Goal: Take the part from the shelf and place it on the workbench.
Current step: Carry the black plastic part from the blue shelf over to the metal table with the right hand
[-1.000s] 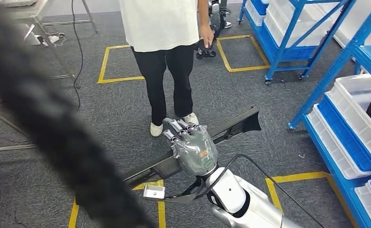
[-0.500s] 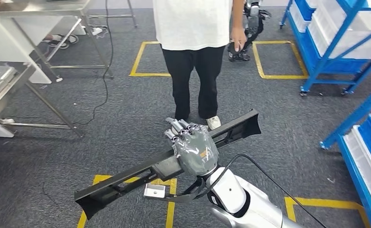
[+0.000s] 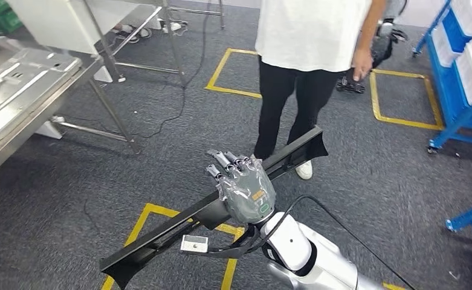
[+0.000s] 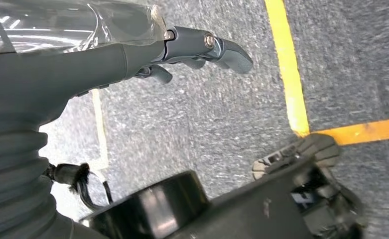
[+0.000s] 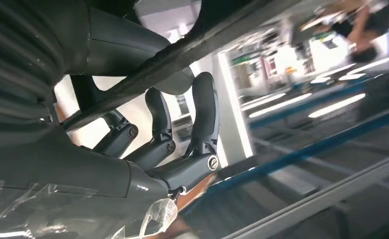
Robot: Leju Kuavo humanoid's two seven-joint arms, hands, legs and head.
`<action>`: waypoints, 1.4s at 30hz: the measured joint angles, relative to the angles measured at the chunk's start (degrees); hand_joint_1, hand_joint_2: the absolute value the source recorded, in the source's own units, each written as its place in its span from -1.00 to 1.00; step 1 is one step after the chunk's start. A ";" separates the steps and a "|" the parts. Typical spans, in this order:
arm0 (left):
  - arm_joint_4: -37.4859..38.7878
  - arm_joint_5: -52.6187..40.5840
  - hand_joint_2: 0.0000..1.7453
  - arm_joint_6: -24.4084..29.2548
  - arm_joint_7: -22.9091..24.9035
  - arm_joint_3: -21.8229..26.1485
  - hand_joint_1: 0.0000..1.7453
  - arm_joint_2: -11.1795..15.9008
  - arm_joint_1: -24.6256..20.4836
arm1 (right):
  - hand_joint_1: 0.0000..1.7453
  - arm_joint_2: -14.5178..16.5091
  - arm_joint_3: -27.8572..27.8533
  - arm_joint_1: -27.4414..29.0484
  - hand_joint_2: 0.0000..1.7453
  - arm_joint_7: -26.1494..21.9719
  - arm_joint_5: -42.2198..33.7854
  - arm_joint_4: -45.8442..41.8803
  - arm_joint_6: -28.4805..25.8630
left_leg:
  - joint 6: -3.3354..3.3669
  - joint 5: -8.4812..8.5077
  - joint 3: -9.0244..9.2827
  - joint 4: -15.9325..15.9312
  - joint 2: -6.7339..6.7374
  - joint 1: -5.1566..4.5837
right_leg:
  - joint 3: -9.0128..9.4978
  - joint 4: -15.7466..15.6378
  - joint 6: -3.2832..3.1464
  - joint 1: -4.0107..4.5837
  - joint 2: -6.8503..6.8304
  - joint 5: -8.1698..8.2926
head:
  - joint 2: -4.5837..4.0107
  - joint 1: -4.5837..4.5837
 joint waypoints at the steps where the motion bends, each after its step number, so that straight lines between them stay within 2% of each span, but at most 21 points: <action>1: 0.00 -0.01 1.00 -0.07 -0.02 0.00 -1.00 -0.10 -0.04 | 1.00 -0.04 0.03 0.17 1.00 -0.08 -0.20 0.02 -0.02 | 0.08 0.01 0.01 0.01 -0.78 0.09 | -2.16 3.95 0.12 -0.01 0.60 -1.47 | 0.00 0.01; 3: 0.00 -0.01 1.00 -0.16 0.09 0.00 -1.00 -0.27 0.15 | 1.00 -0.08 0.17 0.62 1.00 -0.22 -0.45 0.07 -0.05 | 0.02 -0.04 0.06 0.09 -2.54 0.34 | -4.76 7.66 0.44 -0.11 0.88 -1.62 | 0.00 0.01; 5: 0.00 -0.01 1.00 -0.11 0.24 0.00 -1.00 -0.31 0.37 | 1.00 -0.06 0.37 0.79 1.00 -0.32 -0.62 0.08 -0.14 | -0.39 -0.31 0.14 0.47 -4.34 0.81 | -3.02 2.57 0.89 -0.52 1.41 2.37 | 0.00 0.01; 7: 0.00 -0.01 1.00 0.04 0.25 0.00 -1.00 -0.24 0.37 | 1.00 -0.04 0.49 0.81 1.00 -0.34 -0.74 0.10 -0.28 | -1.24 -0.83 -0.21 1.30 -5.88 1.15 | 0.18 -4.78 1.44 -1.29 4.22 5.57 | 0.00 0.02; 9: 0.00 -0.01 1.00 0.18 0.18 0.01 -1.00 -0.16 0.27 | 1.00 0.04 0.51 0.86 1.00 -0.29 -0.93 0.14 -0.43 | -1.93 -0.99 -0.95 1.83 -6.98 1.17 | 1.12 -7.44 1.03 -1.68 6.10 6.10 | 0.00 0.03; 11: 0.00 0.00 1.00 0.27 0.13 0.02 -1.00 -0.06 0.24 | 1.00 0.10 0.50 0.90 1.00 -0.24 -1.10 0.15 -0.53 | -2.33 -0.81 -1.42 1.75 -7.82 1.32 | 0.92 -7.51 0.00 -1.55 5.07 6.26 | 0.00 0.01; 13: 0.00 0.02 1.00 0.33 0.13 0.04 -1.00 0.06 0.29 | 1.00 0.12 0.50 0.88 1.00 -0.19 -1.16 0.16 -0.57 | -2.75 -1.74 -2.33 3.60 -5.87 1.29 | 1.09 -7.59 -0.69 -1.40 3.85 6.28 | 0.00 -0.03; 15: 0.00 0.05 1.00 0.37 0.11 0.11 -1.00 0.10 0.12 | 1.00 0.14 0.50 0.87 1.00 -0.14 -1.20 0.16 -0.58 | -3.03 -4.80 -5.45 10.14 -2.35 1.12 | 1.26 -7.66 -1.18 -1.05 2.45 6.16 | 0.00 -0.09; 18: -0.02 0.06 1.00 0.37 -0.02 0.28 -1.00 0.08 -0.36 | 1.00 0.06 0.50 1.08 1.00 -0.14 -1.24 0.17 -0.57 | -2.68 -8.55 -10.33 20.12 -0.77 0.98 | 1.40 -7.66 -1.65 -0.30 -0.17 5.83 | 0.00 -0.10; 20: -0.03 0.04 1.00 0.36 -0.07 0.33 -1.00 0.04 -0.24 | 1.00 0.07 0.50 1.15 1.00 -0.15 -1.25 0.16 -0.57 | -1.87 -6.38 -8.34 17.01 -0.38 0.48 | 1.77 -7.66 -1.89 0.09 -1.70 5.55 | 0.00 -0.10; 22: -0.02 0.02 1.00 0.36 -0.04 0.33 -1.00 0.10 0.07 | 1.00 0.13 0.48 1.11 1.00 -0.15 -1.26 0.15 -0.57 | -0.51 -2.77 -3.51 8.25 2.17 -0.74 | 2.34 -7.77 -1.97 0.31 -3.00 5.25 | 0.00 -0.11; 24: -0.02 0.03 1.00 0.38 -0.05 0.33 -1.00 0.22 0.04 | 1.00 0.15 0.44 1.05 1.00 -0.14 -1.27 0.14 -0.58 | 0.57 -1.50 -0.81 2.55 4.27 -1.85 | 2.60 -7.93 -1.83 0.41 -4.32 5.06 | 0.00 -0.11; 25: -0.02 0.03 1.00 0.39 -0.06 0.33 -1.00 0.29 0.00 | 1.00 0.15 0.43 1.06 1.00 -0.14 -1.28 0.13 -0.59 | 0.77 -1.71 -0.59 1.70 4.15 -2.11 | 2.68 -8.03 -1.69 0.45 -5.06 4.99 | 0.00 -0.11; 27: -0.02 0.04 1.00 0.43 -0.08 0.34 -1.00 0.34 0.33 | 1.00 0.22 0.43 1.07 1.00 -0.14 -1.29 0.12 -0.59 | 0.95 -1.31 0.04 0.52 2.71 -1.88 | 3.10 -8.19 -1.38 0.46 -5.52 4.84 | 0.00 -0.10; 29: -0.02 0.05 1.00 0.46 -0.08 0.34 -1.00 0.37 0.75 | 1.00 0.26 0.41 1.04 1.00 -0.14 -1.28 0.04 -0.56 | 0.89 -0.57 1.13 -0.85 1.40 -1.15 | 2.39 -5.90 -0.91 0.42 -2.62 3.47 | 0.00 -0.09; 32: -0.02 0.06 1.00 0.45 -0.11 0.33 -1.00 0.12 0.74 | 1.00 -0.03 0.41 1.17 1.00 -0.15 -1.27 -0.12 -0.34 | 0.84 -0.23 1.57 -1.25 -0.79 -0.43 | -3.20 4.65 -0.15 0.26 0.87 -1.05 | 0.00 -0.06; 34: -0.02 0.10 1.00 0.45 -0.12 0.33 -1.00 -0.02 0.85 | 1.00 -0.16 0.45 1.42 1.00 -0.17 -1.24 -0.12 -0.19 | 0.67 -0.32 1.62 -1.15 -2.48 -0.07 | -5.20 7.26 0.23 0.12 0.98 -0.75 | 0.00 -0.06; 36: -0.02 0.17 1.00 0.45 -0.14 0.34 -1.00 -0.03 0.93 | 1.00 -0.19 0.49 1.48 1.00 -0.20 -1.14 -0.13 -0.12 | 0.05 -0.68 1.66 -0.67 -4.26 0.49 | -2.73 1.08 0.83 -0.38 1.82 3.44 | 0.00 -0.06; 38: -0.02 0.19 1.00 0.51 -0.19 0.35 -1.00 0.03 0.85 | 1.00 -0.22 0.49 1.41 1.00 -0.23 -0.94 -0.15 -0.07 | -0.87 -1.35 1.23 0.44 -5.83 0.87 | 0.49 -5.94 1.26 -0.99 4.30 6.43 | 0.00 -0.09; 40: -0.02 0.16 1.00 0.59 -0.28 0.36 -1.00 0.10 0.81 | 1.00 -0.20 0.50 1.31 1.00 -0.24 -0.79 -0.17 0.01 | -1.36 -1.75 0.54 1.15 -6.92 0.89 | 1.31 -7.85 0.60 -1.10 5.28 6.62 | 0.00 -0.16; 42: -0.02 0.17 1.00 0.63 -0.39 0.42 -1.00 0.16 0.88 | 1.00 -0.15 0.52 1.22 1.00 -0.21 -0.77 -0.18 0.04 | -1.54 -1.92 0.12 1.39 -7.36 0.97 | 1.32 -7.92 -0.42 -0.95 3.95 6.60 | 0.00 -0.19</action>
